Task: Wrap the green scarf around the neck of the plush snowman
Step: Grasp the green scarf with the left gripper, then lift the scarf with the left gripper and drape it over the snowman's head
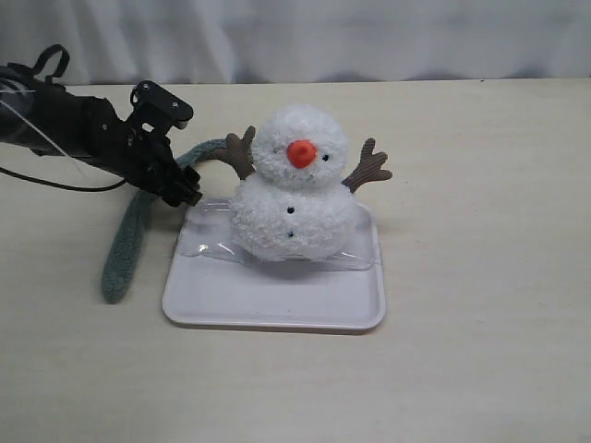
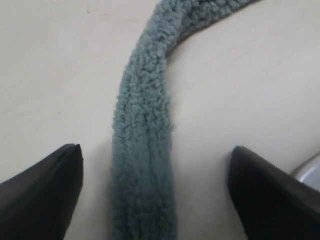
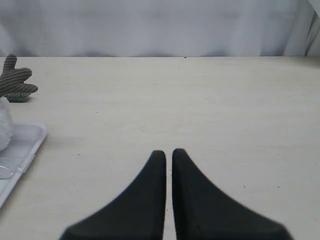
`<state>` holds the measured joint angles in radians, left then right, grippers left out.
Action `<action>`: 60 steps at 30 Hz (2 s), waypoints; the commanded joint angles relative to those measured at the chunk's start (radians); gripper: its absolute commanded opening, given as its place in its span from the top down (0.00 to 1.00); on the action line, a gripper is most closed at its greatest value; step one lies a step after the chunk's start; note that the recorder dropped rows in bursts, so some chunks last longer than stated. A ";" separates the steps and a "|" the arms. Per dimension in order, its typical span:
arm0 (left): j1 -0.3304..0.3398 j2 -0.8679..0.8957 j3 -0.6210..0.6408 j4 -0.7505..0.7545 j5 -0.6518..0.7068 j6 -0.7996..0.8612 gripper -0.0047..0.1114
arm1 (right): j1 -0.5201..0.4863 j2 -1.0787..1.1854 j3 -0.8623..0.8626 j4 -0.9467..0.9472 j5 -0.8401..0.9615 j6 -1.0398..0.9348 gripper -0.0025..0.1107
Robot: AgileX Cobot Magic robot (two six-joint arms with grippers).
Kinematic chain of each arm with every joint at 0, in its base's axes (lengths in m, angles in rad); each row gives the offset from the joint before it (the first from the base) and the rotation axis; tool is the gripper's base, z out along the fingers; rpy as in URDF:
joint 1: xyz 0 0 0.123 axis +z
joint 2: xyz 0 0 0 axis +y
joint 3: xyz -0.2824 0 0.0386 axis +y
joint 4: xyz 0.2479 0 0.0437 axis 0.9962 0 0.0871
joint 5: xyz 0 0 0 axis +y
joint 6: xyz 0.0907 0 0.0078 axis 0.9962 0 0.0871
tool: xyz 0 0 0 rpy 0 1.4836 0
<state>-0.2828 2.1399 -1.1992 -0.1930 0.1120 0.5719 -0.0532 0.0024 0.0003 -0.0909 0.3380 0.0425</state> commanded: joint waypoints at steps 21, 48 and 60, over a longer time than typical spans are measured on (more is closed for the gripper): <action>-0.009 -0.165 -0.002 -0.001 0.172 -0.031 0.96 | -0.002 -0.002 0.000 -0.004 0.004 -0.005 0.94; -0.299 -0.953 -0.002 0.014 0.376 -0.038 0.96 | -0.002 -0.002 0.000 -0.004 0.004 -0.005 0.94; -0.528 -0.853 -0.002 -0.030 0.346 0.035 0.96 | -0.002 -0.002 0.000 -0.004 0.004 -0.005 0.94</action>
<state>-0.7881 1.2530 -1.2008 -0.2178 0.4955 0.5824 -0.0532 0.0024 0.0003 -0.0909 0.3380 0.0425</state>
